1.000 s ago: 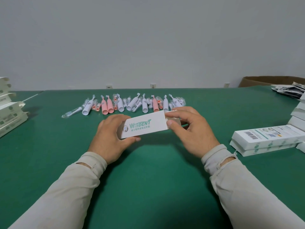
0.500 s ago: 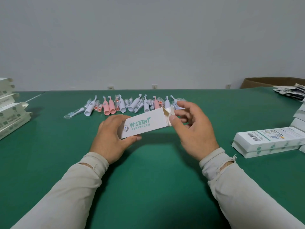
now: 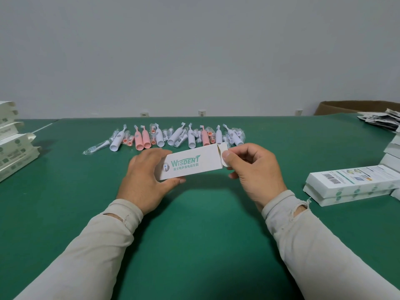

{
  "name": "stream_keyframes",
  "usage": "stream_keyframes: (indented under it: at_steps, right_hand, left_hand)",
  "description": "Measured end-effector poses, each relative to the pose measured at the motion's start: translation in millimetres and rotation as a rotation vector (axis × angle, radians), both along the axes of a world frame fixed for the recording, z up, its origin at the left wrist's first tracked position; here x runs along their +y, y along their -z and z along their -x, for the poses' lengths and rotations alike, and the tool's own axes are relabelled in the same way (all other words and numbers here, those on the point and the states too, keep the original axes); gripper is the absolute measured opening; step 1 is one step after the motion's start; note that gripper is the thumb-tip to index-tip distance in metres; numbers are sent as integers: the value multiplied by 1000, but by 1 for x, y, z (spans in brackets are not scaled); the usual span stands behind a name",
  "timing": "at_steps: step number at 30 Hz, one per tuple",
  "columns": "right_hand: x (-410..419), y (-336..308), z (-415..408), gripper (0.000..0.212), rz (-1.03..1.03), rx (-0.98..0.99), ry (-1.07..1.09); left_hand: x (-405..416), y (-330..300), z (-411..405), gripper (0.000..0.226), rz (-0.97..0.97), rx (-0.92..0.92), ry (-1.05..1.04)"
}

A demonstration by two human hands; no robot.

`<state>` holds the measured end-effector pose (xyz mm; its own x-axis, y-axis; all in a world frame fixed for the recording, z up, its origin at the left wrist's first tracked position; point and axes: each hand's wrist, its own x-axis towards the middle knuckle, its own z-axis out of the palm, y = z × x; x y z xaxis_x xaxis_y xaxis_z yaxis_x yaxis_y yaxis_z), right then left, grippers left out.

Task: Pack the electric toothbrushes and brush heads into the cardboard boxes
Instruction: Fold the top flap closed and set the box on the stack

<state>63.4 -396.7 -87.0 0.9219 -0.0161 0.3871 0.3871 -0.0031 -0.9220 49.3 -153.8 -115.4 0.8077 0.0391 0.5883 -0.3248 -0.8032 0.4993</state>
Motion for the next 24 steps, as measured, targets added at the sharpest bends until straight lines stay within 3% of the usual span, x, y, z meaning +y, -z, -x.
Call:
stream_keyframes:
  at_steps: [5, 13, 16, 20, 24]
  right_hand:
    - [0, 1, 3, 6, 99, -32, 17]
    - [4, 4, 4, 16, 195, -109, 6]
    - [5, 7, 1, 10, 136, -11, 55]
    - [-5, 3, -6, 16, -66, 102, 147]
    - [-19, 4, -11, 13, -126, 223, 182]
  left_hand:
    - [-1, -1, 2, 61, -3, 2, -3]
    - [-2, -4, 4, 66, 8, 43, -54]
    - [-3, -3, 4, 74, -7, 99, -5]
    - [-4, -3, 6, 66, -29, 99, 92]
    - [-8, -5, 9, 58, -45, 77, 149]
